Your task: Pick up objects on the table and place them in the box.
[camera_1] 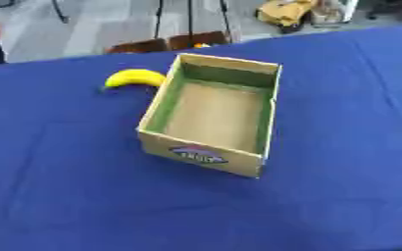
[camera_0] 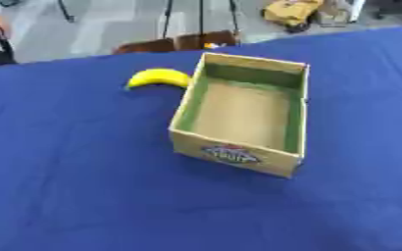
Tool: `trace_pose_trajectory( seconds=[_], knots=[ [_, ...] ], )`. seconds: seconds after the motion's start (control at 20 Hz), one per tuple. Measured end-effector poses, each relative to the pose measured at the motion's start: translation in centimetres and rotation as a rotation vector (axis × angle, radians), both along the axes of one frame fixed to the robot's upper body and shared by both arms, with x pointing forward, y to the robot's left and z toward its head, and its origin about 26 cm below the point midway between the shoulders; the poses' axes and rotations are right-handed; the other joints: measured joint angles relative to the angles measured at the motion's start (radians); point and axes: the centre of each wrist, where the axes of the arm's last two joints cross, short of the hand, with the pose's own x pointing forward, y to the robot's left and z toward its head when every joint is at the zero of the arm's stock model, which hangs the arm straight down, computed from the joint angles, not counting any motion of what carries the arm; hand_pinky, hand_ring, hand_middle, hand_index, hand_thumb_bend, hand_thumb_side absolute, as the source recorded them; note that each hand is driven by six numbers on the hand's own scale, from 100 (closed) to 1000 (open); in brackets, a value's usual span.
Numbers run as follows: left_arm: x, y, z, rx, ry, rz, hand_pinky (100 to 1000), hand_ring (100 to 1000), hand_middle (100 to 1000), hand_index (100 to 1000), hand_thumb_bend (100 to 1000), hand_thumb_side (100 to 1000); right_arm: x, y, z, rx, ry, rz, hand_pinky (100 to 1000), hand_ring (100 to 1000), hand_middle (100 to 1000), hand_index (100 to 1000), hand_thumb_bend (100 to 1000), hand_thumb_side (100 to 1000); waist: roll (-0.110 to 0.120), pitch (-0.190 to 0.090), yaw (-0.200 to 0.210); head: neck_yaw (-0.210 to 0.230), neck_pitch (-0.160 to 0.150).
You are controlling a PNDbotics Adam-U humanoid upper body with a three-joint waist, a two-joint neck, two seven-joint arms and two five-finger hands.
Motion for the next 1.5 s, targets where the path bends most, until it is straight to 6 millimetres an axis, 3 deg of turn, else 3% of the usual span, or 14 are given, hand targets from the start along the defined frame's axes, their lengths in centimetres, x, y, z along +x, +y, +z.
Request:
trace_pose_trajectory(
  seconds=[0.45,0.9,1.25,1.35,1.5],
  knots=[
    [-0.3,0.3,-1.0,-0.002,0.03,0.018,917,998,982,1000,100,1000,0.0,-0.2,-0.1,-0.006,0.01,-0.029,718,867,809,916,100,1000,-0.002,-0.001,0.012,-0.001,0.012],
    [-0.3,0.2,-1.2,0.009,0.04,0.019,921,997,981,1000,100,1000,-0.1,-0.4,-0.1,-0.016,0.019,-0.041,720,866,806,915,100,1000,0.005,0.015,0.011,-0.018,-0.009],
    [0.1,0.9,1.9,0.16,0.055,0.097,916,990,979,1000,100,976,-0.1,-0.4,-0.1,-0.017,0.02,-0.042,721,865,805,915,100,1000,0.011,0.015,-0.003,-0.055,-0.027],
    [0.2,1.1,3.2,0.21,0.068,0.128,913,985,980,1000,100,918,-0.1,-0.4,-0.1,-0.017,0.021,-0.042,721,865,804,915,100,1000,0.011,0.015,-0.01,-0.064,-0.034],
    [0.3,1.4,5.2,0.282,0.122,0.183,906,978,981,1000,100,969,-0.1,-0.3,-0.1,-0.019,0.024,-0.042,721,865,803,915,100,1000,0.012,0.015,-0.017,-0.064,-0.038]
  ],
)
